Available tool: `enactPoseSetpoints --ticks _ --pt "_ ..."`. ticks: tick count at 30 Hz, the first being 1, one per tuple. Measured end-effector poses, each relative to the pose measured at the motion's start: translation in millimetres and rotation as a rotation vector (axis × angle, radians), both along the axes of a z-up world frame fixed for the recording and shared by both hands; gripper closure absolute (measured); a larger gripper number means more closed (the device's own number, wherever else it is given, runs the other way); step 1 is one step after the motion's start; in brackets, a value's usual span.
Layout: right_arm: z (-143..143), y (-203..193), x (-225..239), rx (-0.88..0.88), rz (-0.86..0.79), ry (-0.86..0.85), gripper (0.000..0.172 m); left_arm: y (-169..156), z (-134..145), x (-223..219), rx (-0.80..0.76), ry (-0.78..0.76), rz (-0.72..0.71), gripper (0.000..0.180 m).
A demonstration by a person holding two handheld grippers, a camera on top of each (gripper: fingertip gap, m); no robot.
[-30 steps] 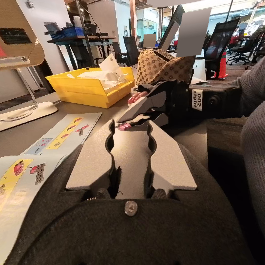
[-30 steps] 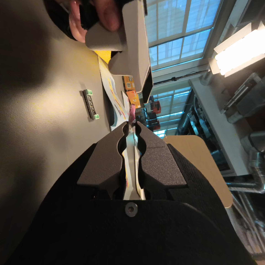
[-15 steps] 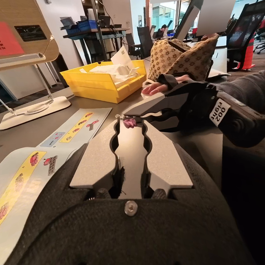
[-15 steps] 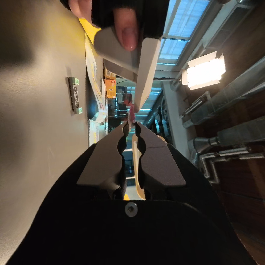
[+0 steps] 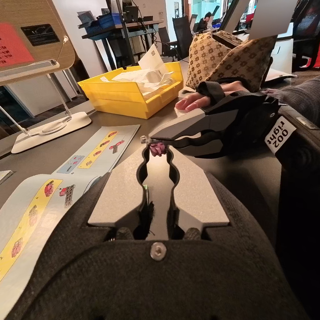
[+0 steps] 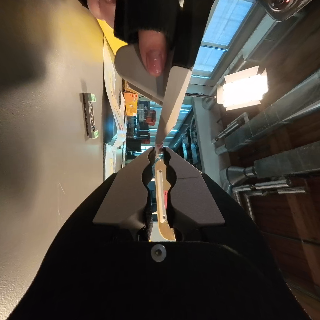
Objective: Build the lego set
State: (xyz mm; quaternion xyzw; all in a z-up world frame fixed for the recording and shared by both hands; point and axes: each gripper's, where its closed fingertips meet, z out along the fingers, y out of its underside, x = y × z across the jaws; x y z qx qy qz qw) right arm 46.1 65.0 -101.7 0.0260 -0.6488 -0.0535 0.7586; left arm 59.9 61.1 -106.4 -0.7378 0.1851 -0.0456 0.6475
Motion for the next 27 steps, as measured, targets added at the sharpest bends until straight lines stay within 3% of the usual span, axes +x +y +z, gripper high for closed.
enactPoseSetpoints --ticks 11,18,22,27 --pt "-5 4 -4 -0.078 -0.001 -0.044 0.163 1 -2 -6 -0.009 0.022 0.044 0.164" --pt "2 57 -1 -0.242 -0.148 -0.037 0.158 -3 4 -16 0.008 -0.044 0.06 0.165" --pt "5 96 4 -0.372 -0.231 -0.004 0.159 -6 -11 -6 -0.107 -0.042 -0.018 0.165" --pt "-4 111 -1 -0.476 -0.237 -0.013 0.162 -29 -55 19 -0.404 0.069 -0.195 0.164"
